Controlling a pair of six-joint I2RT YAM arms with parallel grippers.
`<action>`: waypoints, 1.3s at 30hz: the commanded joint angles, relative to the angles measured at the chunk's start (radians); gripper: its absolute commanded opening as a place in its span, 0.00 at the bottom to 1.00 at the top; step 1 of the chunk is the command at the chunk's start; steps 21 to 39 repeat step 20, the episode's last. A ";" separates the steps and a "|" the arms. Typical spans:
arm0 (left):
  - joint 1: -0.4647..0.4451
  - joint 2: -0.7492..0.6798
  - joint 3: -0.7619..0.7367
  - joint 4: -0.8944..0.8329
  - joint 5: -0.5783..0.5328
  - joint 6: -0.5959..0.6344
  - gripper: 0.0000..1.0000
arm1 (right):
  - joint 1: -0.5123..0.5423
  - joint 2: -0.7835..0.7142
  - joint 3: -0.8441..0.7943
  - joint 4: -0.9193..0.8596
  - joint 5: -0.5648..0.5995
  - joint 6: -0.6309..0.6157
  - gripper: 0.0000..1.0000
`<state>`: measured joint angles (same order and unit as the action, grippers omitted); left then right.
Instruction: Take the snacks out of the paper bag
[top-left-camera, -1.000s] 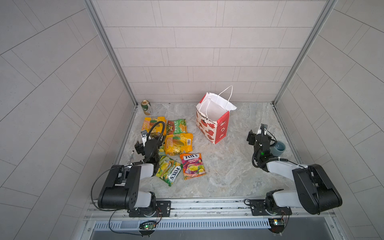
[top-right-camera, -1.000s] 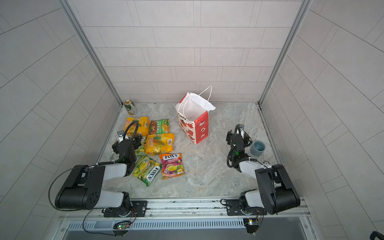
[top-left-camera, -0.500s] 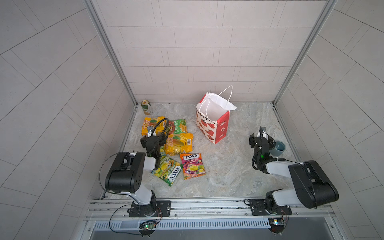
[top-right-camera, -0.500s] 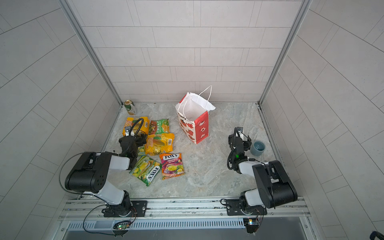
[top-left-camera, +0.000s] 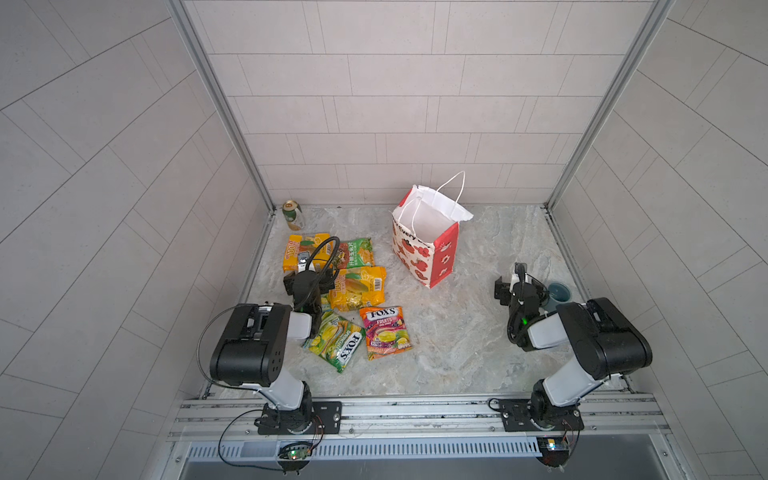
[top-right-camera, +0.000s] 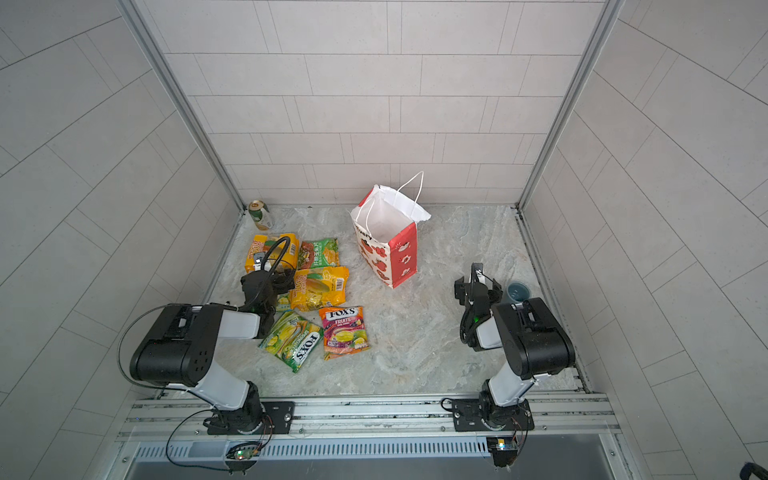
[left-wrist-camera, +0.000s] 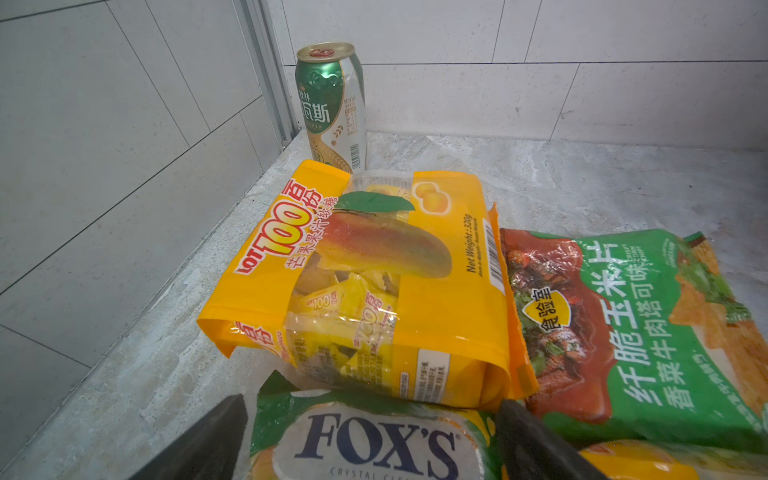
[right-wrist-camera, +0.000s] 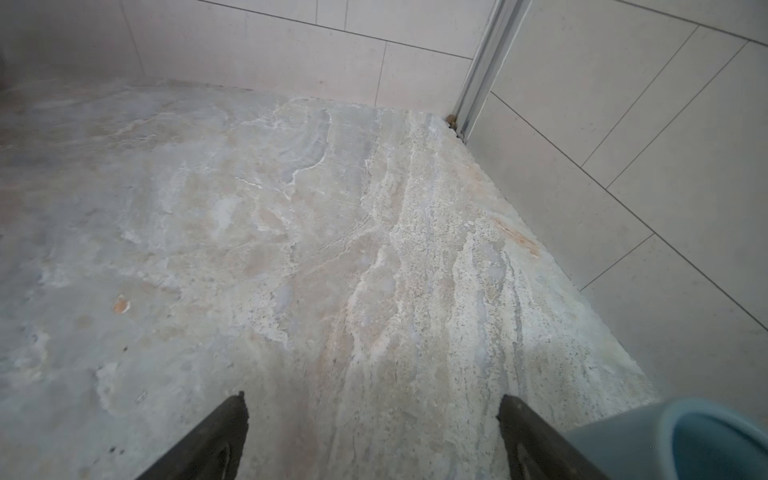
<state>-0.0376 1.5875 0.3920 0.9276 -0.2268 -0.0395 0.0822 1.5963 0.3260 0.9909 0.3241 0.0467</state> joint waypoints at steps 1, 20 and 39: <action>0.001 -0.003 -0.005 0.006 0.007 0.009 1.00 | -0.004 -0.051 0.058 -0.118 0.016 0.016 0.99; -0.001 -0.003 0.001 -0.001 0.007 0.012 1.00 | -0.030 -0.020 0.018 0.014 -0.059 0.005 0.99; -0.001 -0.003 0.001 -0.001 0.007 0.012 1.00 | -0.030 -0.020 0.018 0.014 -0.059 0.005 0.99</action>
